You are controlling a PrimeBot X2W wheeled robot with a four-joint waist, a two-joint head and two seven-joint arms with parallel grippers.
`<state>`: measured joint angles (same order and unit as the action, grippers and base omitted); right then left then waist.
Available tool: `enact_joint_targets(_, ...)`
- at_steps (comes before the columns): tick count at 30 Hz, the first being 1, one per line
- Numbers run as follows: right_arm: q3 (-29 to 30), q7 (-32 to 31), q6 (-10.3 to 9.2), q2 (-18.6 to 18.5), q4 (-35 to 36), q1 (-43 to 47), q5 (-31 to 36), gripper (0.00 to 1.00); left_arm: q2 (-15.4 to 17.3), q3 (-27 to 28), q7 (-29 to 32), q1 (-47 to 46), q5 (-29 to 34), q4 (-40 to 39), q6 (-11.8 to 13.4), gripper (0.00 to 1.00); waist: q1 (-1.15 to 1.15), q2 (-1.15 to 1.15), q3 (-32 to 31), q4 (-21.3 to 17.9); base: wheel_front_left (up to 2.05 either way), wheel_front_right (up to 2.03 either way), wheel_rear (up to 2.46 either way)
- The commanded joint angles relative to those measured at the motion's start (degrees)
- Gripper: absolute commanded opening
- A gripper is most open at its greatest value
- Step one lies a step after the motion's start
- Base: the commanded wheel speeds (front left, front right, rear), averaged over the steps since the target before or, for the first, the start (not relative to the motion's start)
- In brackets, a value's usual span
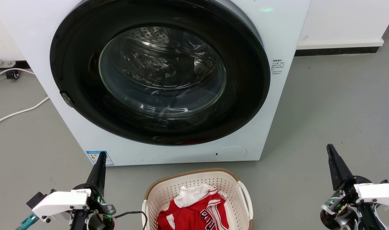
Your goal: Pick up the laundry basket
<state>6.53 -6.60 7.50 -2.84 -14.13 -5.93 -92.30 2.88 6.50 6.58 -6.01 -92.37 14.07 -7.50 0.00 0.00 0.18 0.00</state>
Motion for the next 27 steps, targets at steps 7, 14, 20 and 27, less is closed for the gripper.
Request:
enact_joint_targets(7,0.0,0.1,0.0,0.0,-0.2,0.1,0.0,1.0,0.0,0.0,-0.1,0.1,0.0,0.1,0.0,1.0,0.0,0.0,0.0,0.0,0.0,0.0,0.0)
enact_joint_targets(14,-0.5,1.4,-0.01,0.1,-1.0,1.5,1.2,1.0,-0.2,-0.6,-1.4,1.4,0.7,0.5,0.0,1.0,0.0,0.0,0.0,0.0,0.0,0.0,0.0)
enact_joint_targets(20,-0.3,3.1,-0.01,0.1,0.6,1.7,6.6,1.0,-0.1,-0.5,-3.1,1.5,5.8,-0.7,0.0,1.0,0.0,0.0,0.1,0.0,0.0,0.0,0.0)
enact_joint_targets(27,-0.7,5.0,-0.01,0.1,3.8,2.4,16.4,1.0,-0.1,-0.8,-5.0,1.7,13.4,-3.4,0.8,1.0,0.0,0.0,0.2,0.1,0.0,0.0,0.0)
